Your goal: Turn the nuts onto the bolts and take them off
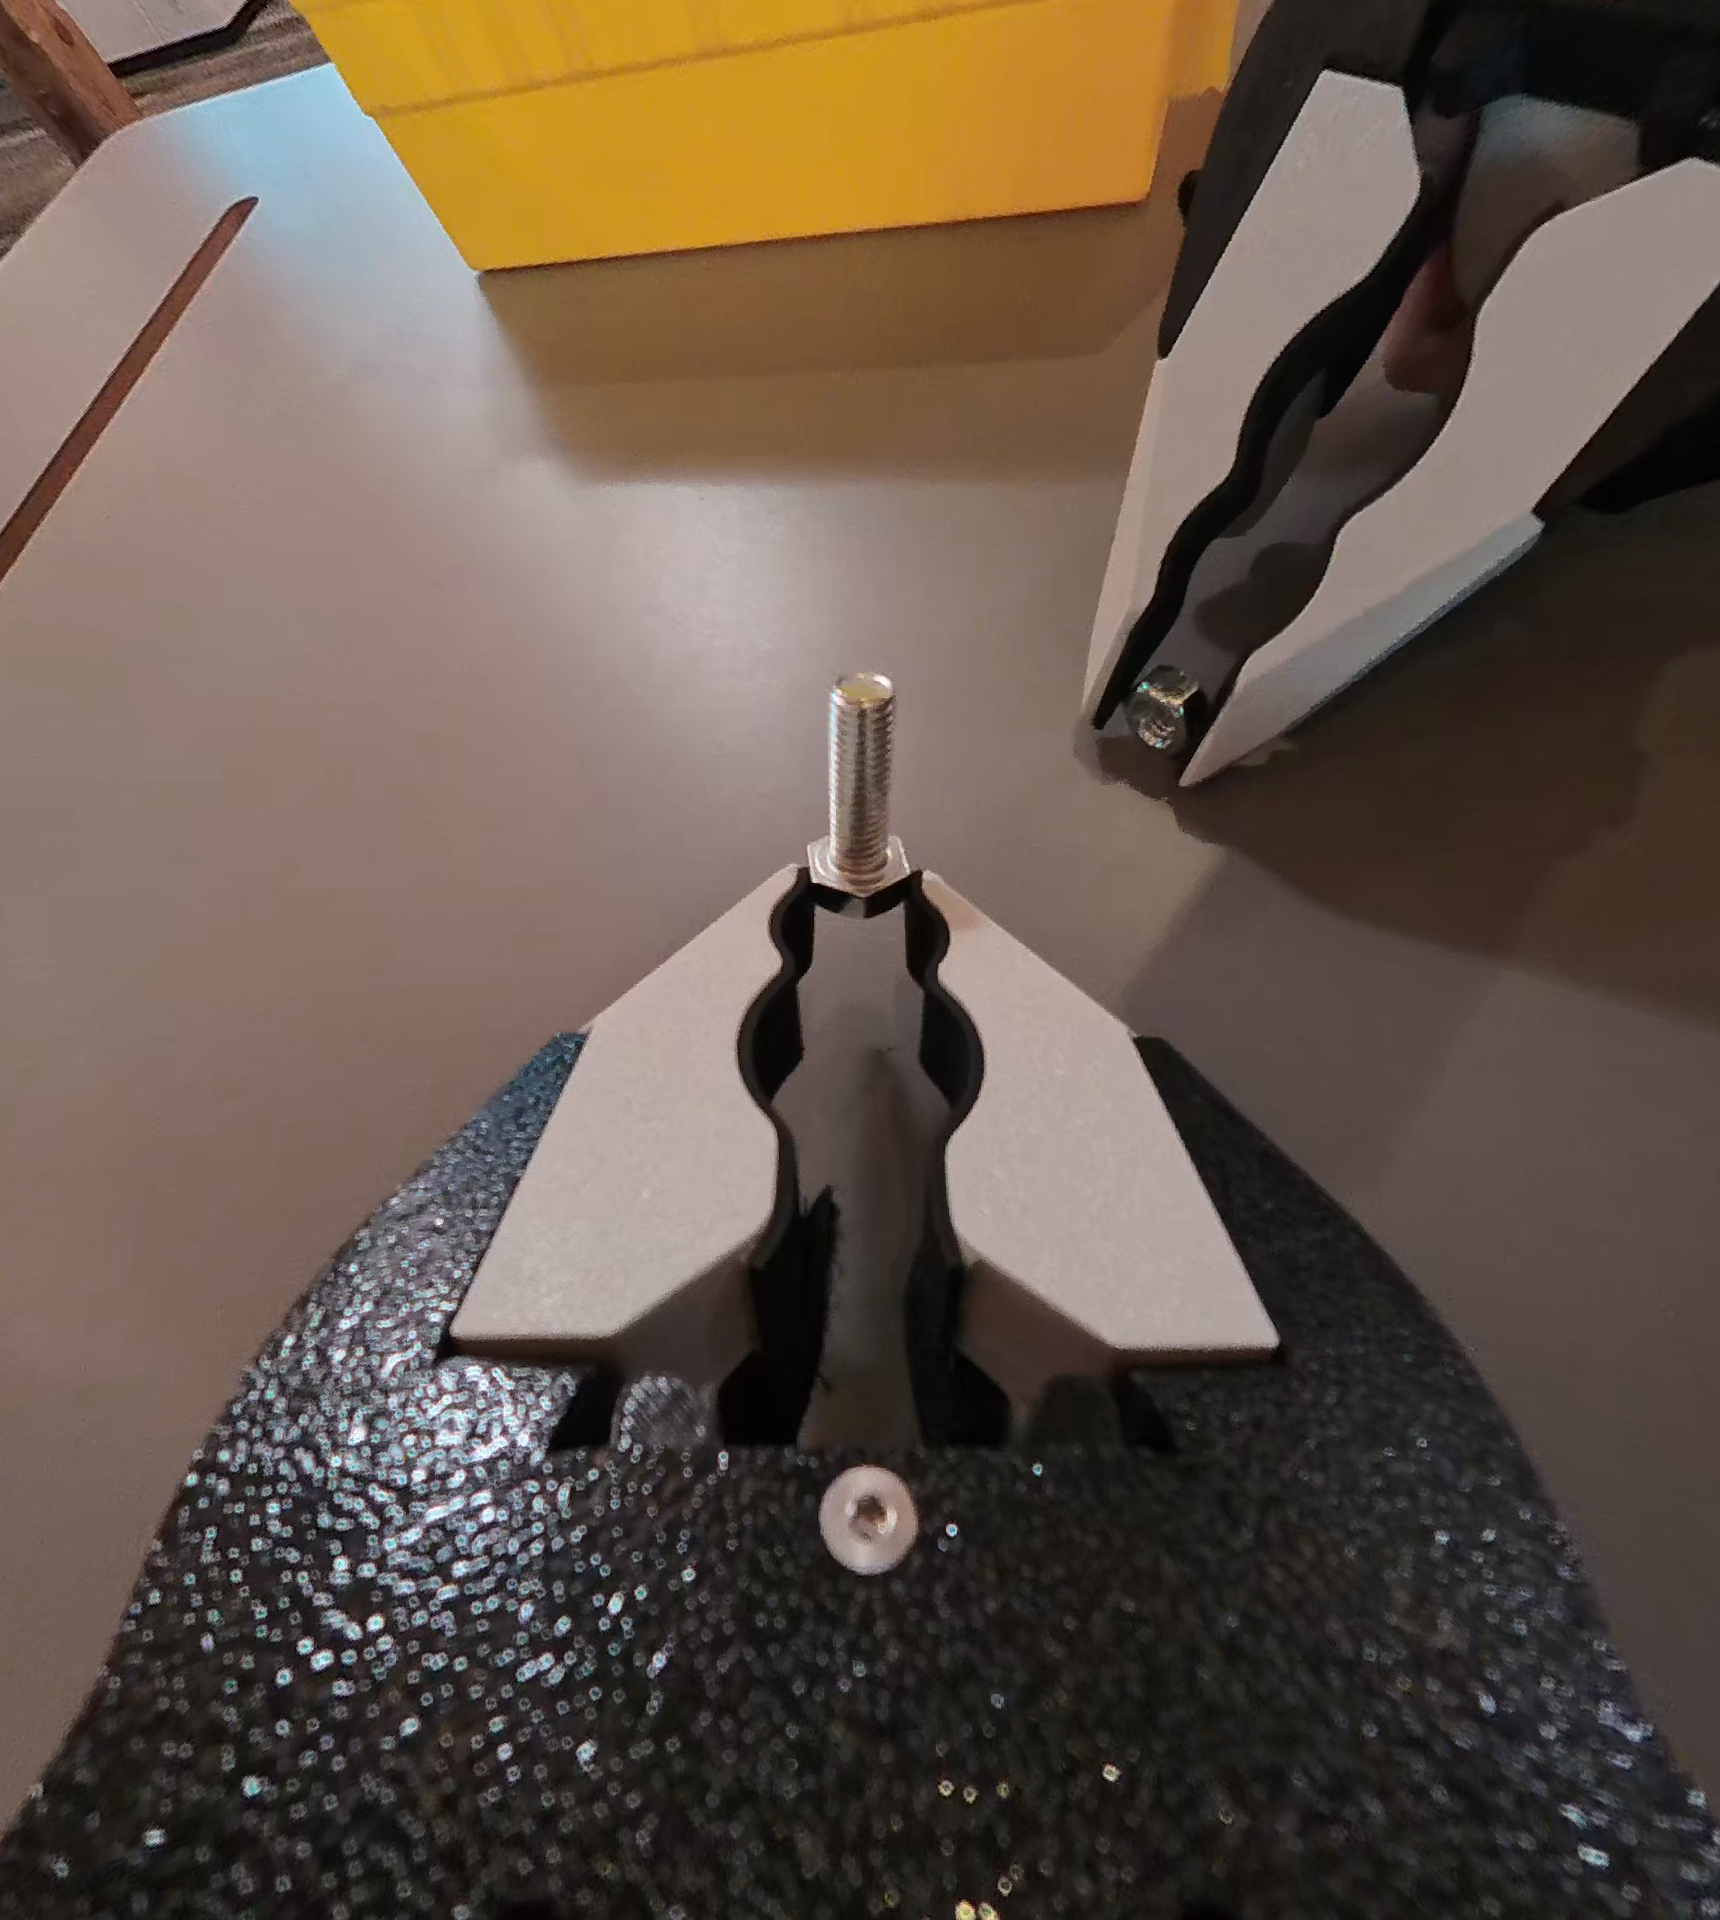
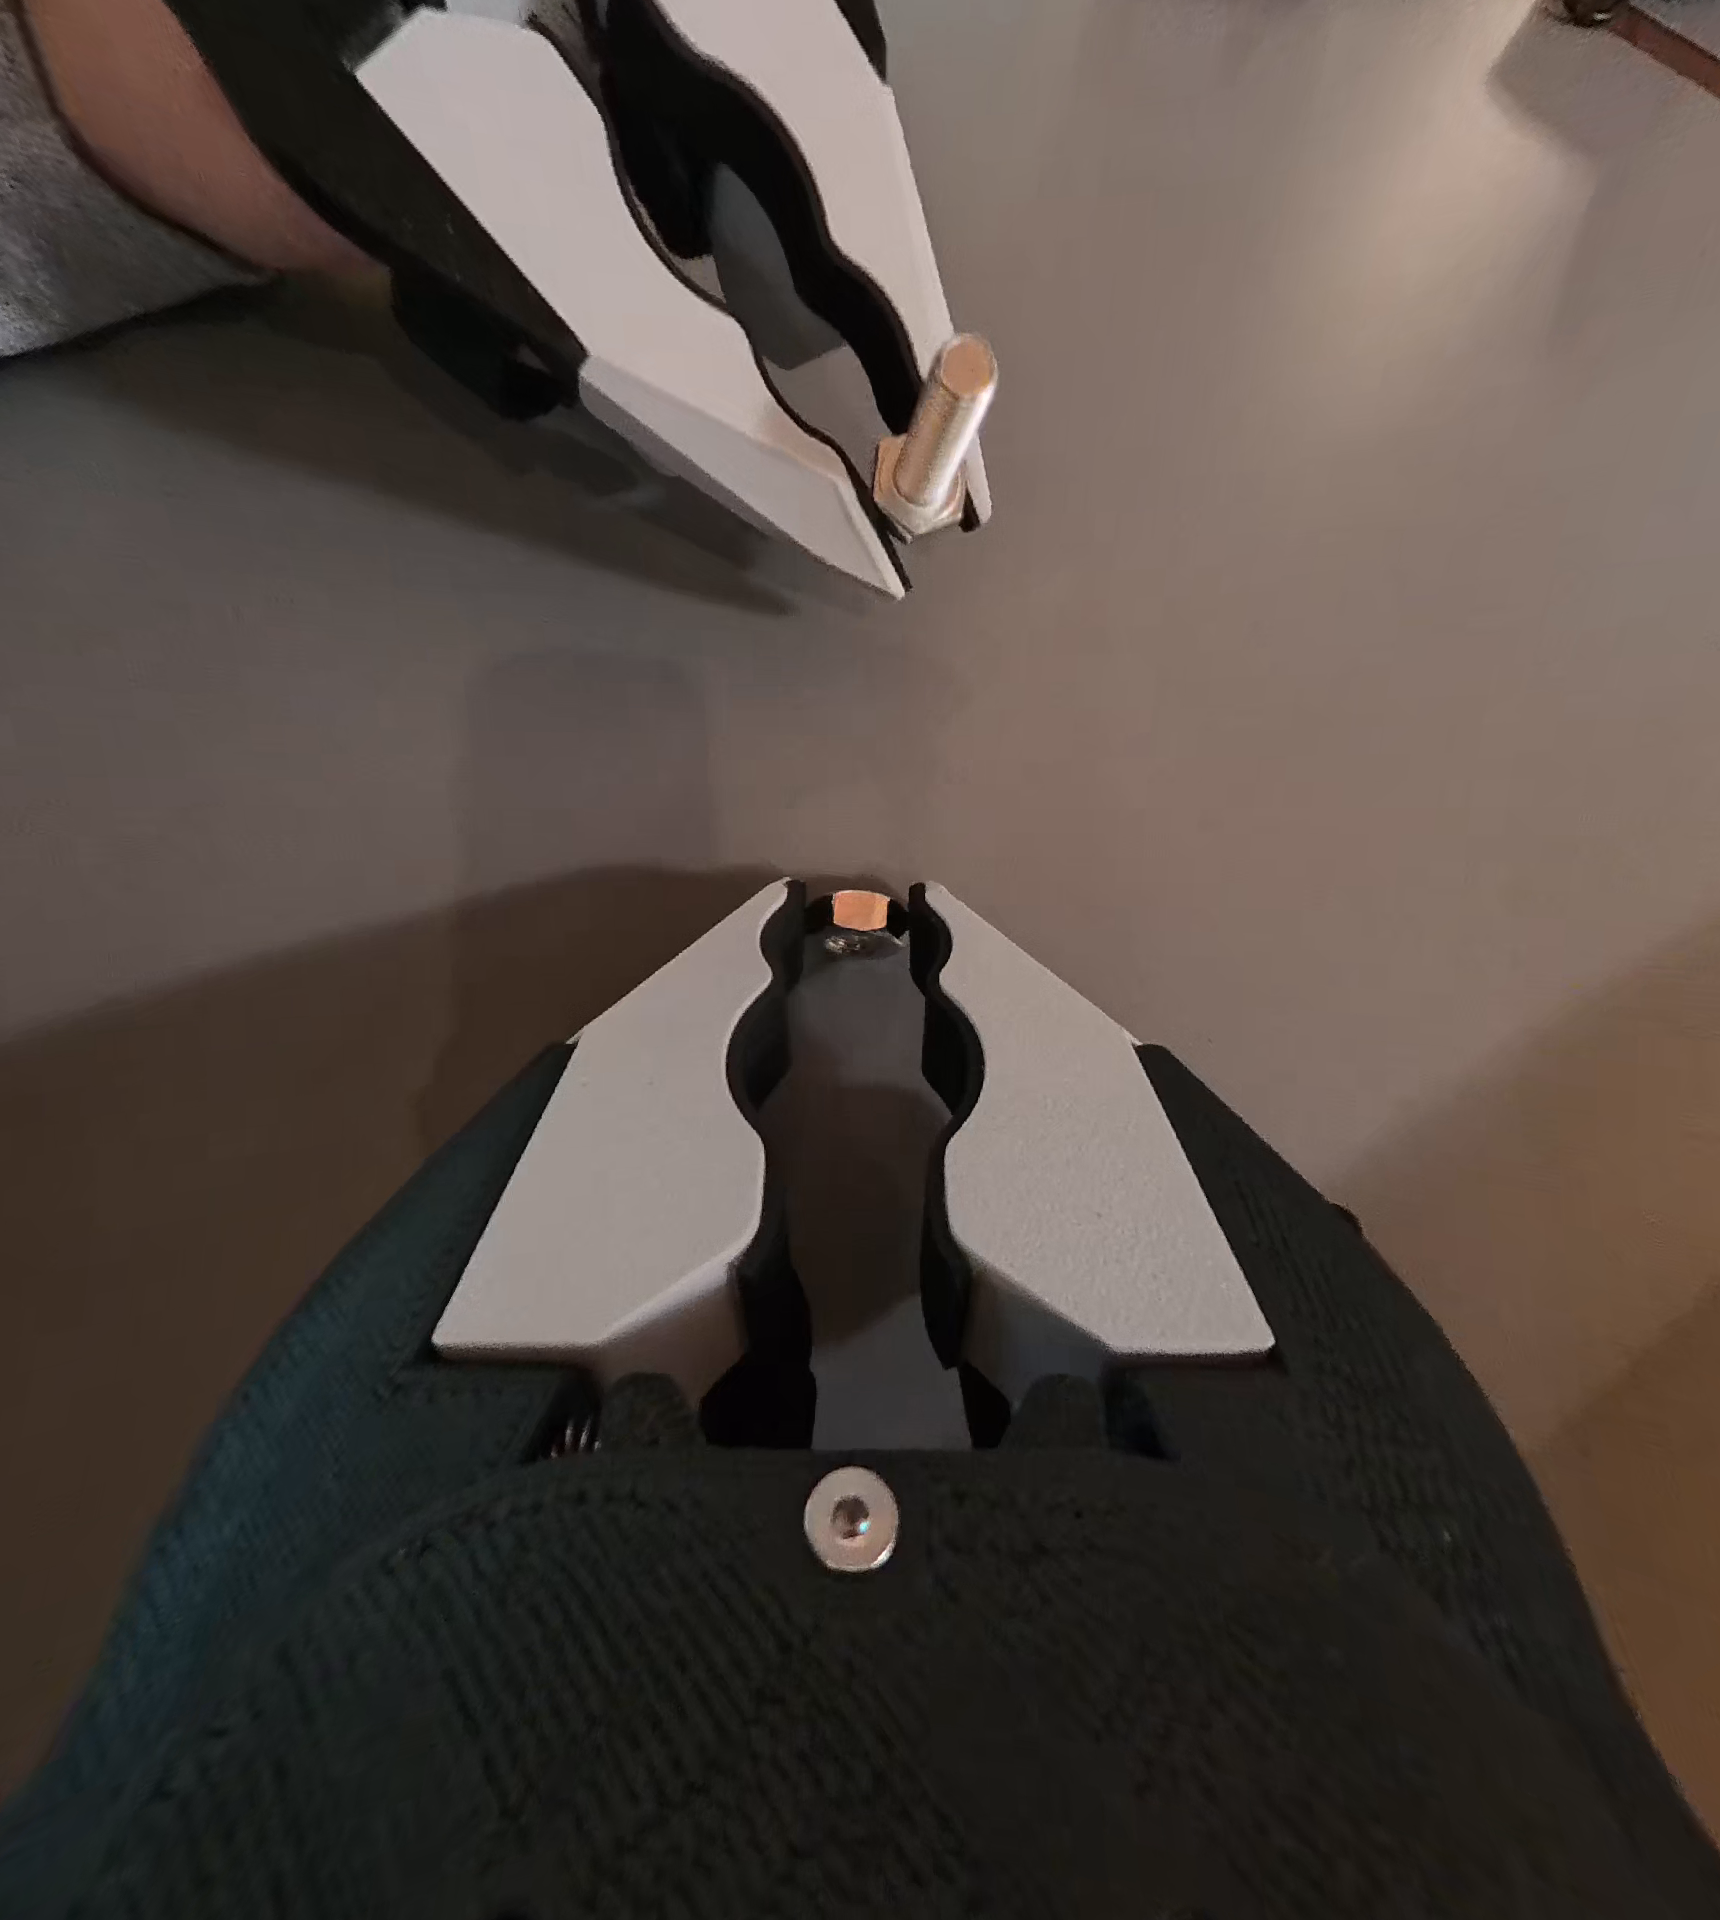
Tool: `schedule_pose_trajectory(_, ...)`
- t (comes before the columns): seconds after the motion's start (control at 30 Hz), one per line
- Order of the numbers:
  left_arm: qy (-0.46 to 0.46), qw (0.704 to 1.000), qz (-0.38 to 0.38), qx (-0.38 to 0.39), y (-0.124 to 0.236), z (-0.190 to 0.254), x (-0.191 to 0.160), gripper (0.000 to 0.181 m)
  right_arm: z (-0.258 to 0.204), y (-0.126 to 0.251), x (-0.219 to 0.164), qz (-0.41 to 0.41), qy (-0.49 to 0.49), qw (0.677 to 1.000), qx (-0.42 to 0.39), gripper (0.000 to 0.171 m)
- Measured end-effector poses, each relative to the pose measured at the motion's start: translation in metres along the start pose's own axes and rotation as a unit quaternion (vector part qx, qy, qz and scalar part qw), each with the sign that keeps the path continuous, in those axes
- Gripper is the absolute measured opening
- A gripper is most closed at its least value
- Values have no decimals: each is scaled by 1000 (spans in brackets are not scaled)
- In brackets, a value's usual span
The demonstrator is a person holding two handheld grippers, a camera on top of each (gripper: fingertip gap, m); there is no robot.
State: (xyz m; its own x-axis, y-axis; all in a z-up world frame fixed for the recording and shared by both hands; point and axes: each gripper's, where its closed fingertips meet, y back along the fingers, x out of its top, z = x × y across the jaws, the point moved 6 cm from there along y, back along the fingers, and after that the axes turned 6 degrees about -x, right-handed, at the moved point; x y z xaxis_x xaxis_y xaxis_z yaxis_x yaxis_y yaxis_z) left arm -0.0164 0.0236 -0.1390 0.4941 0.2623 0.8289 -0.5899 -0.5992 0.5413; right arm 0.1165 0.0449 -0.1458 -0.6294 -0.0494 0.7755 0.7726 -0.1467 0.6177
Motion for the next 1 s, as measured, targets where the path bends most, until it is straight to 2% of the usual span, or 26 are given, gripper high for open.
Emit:
schedule_pose_trajectory(0.03,0,1000,-1,-1,0,0,0,16,-1,0,0,0,1,1000,0,19)
schedule_pose_trajectory(0.27,-1,1000,-3,-6,-1,1,0,16,1,6,-3,4,-21,1000,-2,28)
schedule_pose_trajectory(0.5,-5,1000,-7,-7,-3,3,0,16,0,6,-6,-4,-37,999,4,18)
schedule_pose_trajectory(0.63,-19,1000,-13,-5,-5,6,0,16,-2,8,5,28,-8,999,-21,18)
schedule_pose_trajectory(0.8,-62,998,-34,4,-9,11,0,15,-9,13,27,34,154,983,-97,17)
schedule_pose_trajectory(1.0,-165,980,-88,66,-10,13,-1,15,-14,17,41,5,366,917,-159,17)
